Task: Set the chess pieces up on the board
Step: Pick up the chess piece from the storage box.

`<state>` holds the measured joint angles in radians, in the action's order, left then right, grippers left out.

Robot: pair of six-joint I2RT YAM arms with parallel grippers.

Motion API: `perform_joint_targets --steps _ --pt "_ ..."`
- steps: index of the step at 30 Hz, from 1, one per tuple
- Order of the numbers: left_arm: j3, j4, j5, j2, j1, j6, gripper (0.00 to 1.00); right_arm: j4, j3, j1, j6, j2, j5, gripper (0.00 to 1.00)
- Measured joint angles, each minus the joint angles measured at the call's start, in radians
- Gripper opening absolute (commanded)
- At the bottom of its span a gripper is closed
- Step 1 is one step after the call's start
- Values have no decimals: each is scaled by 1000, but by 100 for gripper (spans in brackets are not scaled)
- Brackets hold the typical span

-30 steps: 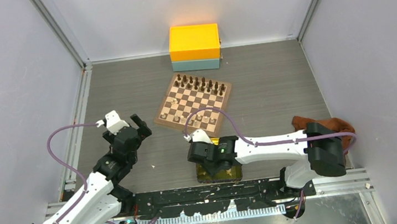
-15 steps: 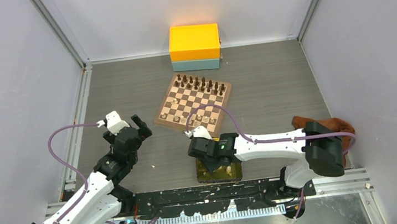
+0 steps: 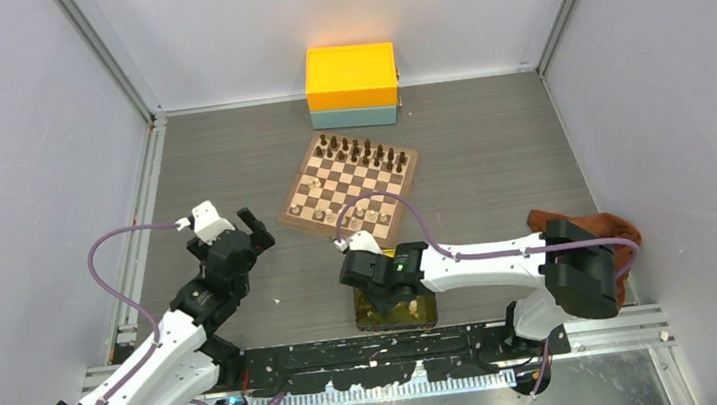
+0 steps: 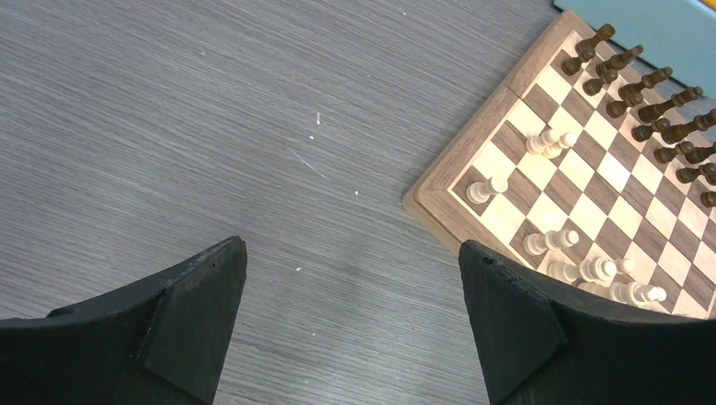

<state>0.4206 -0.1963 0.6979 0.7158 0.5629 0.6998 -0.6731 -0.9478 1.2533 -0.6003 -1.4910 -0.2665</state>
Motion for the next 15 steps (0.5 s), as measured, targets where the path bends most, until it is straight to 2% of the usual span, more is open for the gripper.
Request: perform_joint_targets --steps 15 --pt "-5 6 0 6 0 3 96 2 17 -1 -5 0 6 35"
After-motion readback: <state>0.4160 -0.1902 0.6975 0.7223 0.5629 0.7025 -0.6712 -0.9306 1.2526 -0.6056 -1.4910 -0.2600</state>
